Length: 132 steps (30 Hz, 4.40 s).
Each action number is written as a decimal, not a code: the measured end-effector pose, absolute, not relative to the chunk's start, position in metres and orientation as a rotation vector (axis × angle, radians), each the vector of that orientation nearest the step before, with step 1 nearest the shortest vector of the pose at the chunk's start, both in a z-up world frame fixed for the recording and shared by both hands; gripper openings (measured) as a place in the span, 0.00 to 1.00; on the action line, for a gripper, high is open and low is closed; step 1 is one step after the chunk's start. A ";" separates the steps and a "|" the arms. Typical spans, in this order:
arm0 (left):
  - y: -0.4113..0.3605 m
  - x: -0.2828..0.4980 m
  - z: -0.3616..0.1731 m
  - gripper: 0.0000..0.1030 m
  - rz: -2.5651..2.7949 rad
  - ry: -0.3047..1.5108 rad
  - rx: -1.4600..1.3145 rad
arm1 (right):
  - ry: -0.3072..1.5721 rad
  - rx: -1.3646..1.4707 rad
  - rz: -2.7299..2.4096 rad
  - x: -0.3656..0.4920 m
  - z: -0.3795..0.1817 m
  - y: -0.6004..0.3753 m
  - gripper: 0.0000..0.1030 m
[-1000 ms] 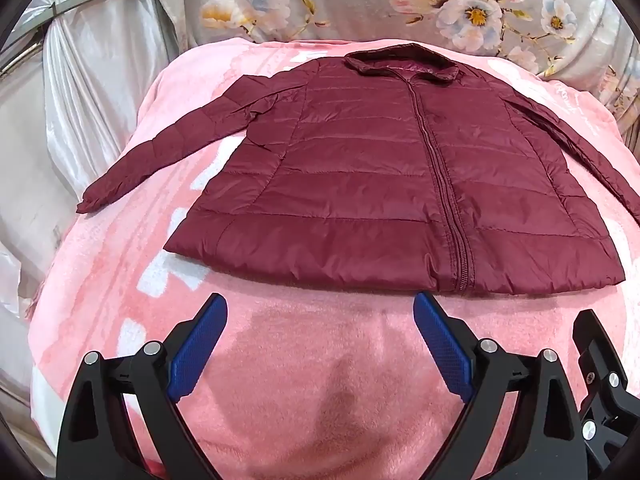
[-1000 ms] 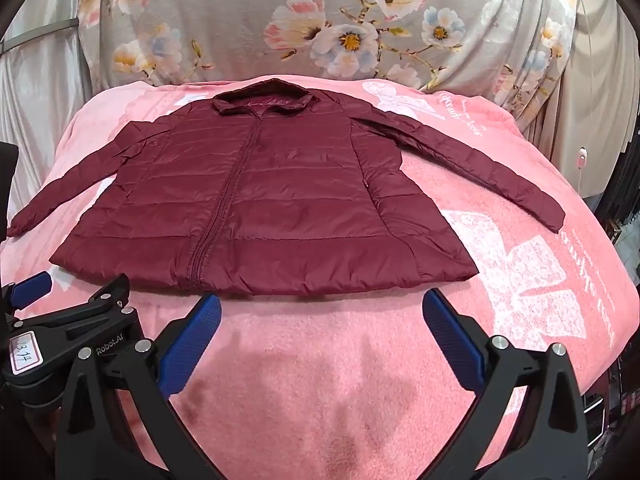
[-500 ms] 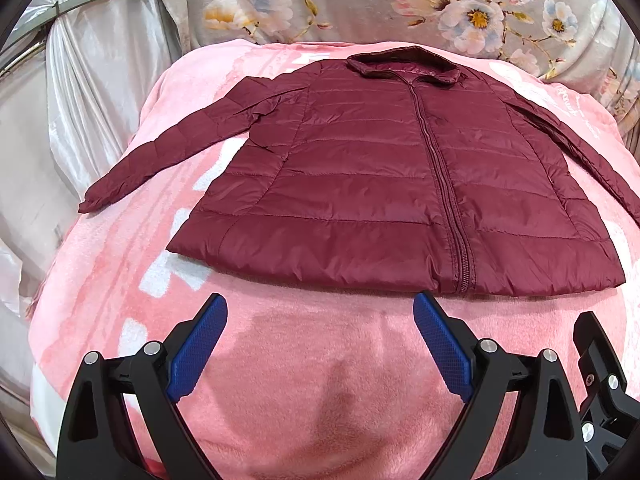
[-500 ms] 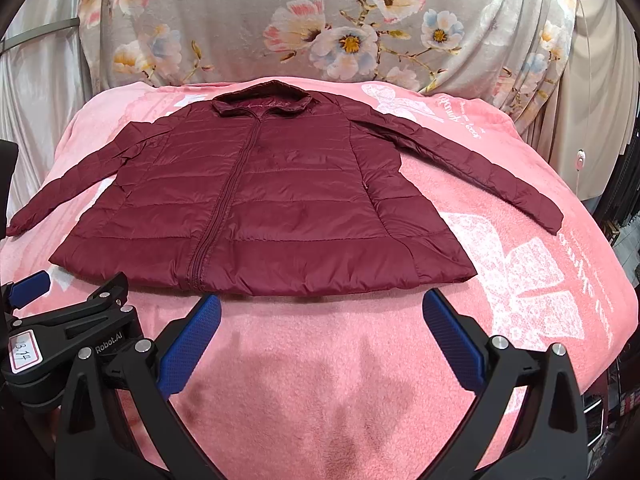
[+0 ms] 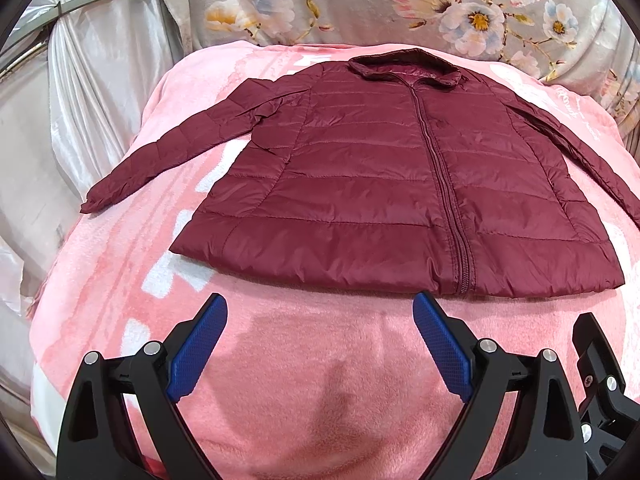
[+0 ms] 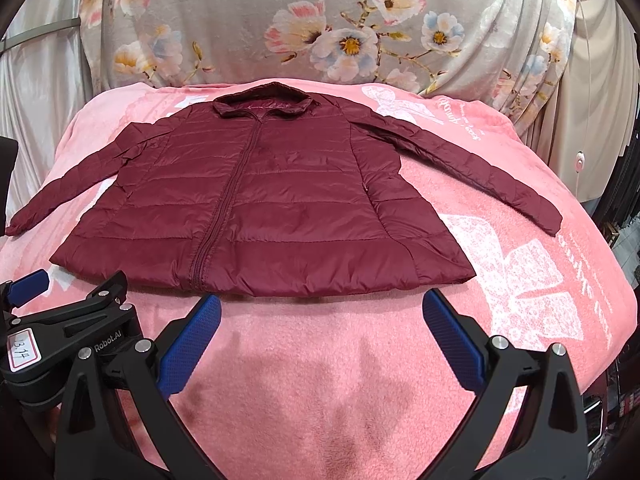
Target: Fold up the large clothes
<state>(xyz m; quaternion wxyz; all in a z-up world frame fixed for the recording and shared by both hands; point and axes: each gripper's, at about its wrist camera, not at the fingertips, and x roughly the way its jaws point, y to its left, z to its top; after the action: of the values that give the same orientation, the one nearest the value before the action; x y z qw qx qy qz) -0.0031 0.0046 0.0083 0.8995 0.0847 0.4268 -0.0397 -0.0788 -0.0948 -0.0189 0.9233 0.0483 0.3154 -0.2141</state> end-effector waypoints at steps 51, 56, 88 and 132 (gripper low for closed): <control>0.015 -0.004 0.013 0.88 -0.077 0.879 0.168 | 0.640 0.102 -0.439 -0.080 -0.018 -0.092 0.96; 0.016 -0.004 0.012 0.88 -0.076 0.879 0.167 | 0.642 0.108 -0.434 -0.079 -0.017 -0.091 0.96; 0.033 0.073 0.008 0.89 0.005 0.884 0.121 | 0.442 0.773 -0.623 -0.085 -0.041 -0.398 0.96; 0.111 0.145 -0.028 0.89 0.200 0.981 -0.010 | 0.454 0.199 0.080 0.206 0.055 -0.178 0.08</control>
<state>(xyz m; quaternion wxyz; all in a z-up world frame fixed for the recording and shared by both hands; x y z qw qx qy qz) 0.1451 0.1114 -0.0283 0.8772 -0.0047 0.4705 0.0959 0.2059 -0.1785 0.0552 0.9686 0.0984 0.2247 0.0395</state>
